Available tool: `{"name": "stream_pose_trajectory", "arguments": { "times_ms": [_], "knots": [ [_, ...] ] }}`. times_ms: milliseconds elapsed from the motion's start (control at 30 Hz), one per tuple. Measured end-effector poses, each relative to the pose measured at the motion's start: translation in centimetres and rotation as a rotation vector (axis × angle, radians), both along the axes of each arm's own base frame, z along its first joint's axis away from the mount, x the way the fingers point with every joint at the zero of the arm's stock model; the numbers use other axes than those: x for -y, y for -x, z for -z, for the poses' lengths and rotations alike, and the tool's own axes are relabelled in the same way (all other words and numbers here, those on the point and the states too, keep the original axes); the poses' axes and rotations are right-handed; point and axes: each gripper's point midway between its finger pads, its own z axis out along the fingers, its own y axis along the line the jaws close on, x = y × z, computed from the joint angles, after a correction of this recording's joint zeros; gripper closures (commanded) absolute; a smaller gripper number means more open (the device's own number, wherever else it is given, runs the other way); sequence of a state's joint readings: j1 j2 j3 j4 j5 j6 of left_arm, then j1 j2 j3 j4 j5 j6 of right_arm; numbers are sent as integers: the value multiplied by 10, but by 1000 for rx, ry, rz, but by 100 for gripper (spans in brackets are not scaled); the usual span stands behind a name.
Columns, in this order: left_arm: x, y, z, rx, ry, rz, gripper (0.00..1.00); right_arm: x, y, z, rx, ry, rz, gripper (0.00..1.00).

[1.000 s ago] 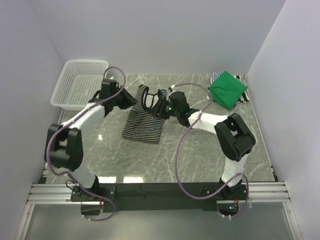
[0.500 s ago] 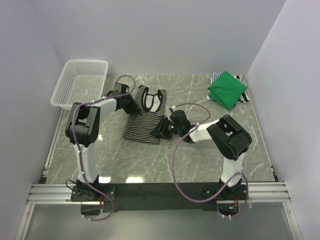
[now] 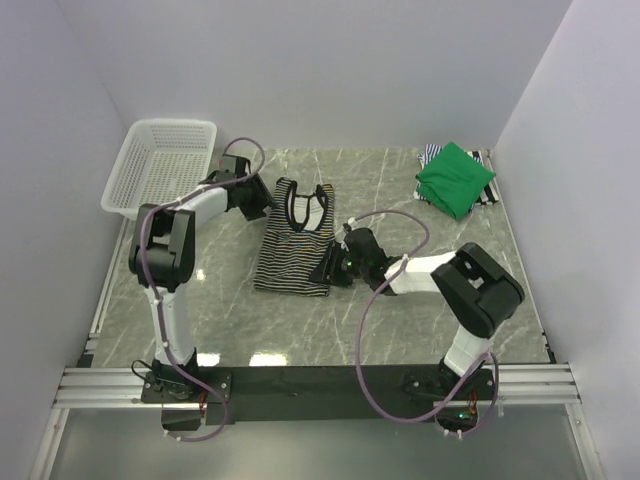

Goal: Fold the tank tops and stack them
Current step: Fold the tank top

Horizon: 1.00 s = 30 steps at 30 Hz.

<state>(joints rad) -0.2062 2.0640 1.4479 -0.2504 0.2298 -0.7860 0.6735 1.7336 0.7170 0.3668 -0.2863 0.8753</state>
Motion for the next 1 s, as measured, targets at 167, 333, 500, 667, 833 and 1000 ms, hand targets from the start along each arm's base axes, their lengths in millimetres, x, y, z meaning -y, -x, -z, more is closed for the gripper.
{"name": "stream_pose_trajectory", "arguments": {
  "times_ms": [167,333,500,667,833,1000],
  "knots": [
    [-25,50,-34,37,-57,-60,35,13,15,-13,33,71,6,48],
    [-40,133,-51,69,-83,-92,34,38,24,-31,83,105,71,43],
    [-26,195,-13,-16,-90,-37,34,47,31,-16,52,136,85,43],
    [-20,237,22,-122,-103,-9,34,46,39,3,-6,123,82,42],
    [-25,240,19,-104,-88,-63,34,39,39,2,-18,90,91,42],
    [-28,238,23,-104,-91,-96,41,31,43,3,-34,70,94,46]
  ]
}}
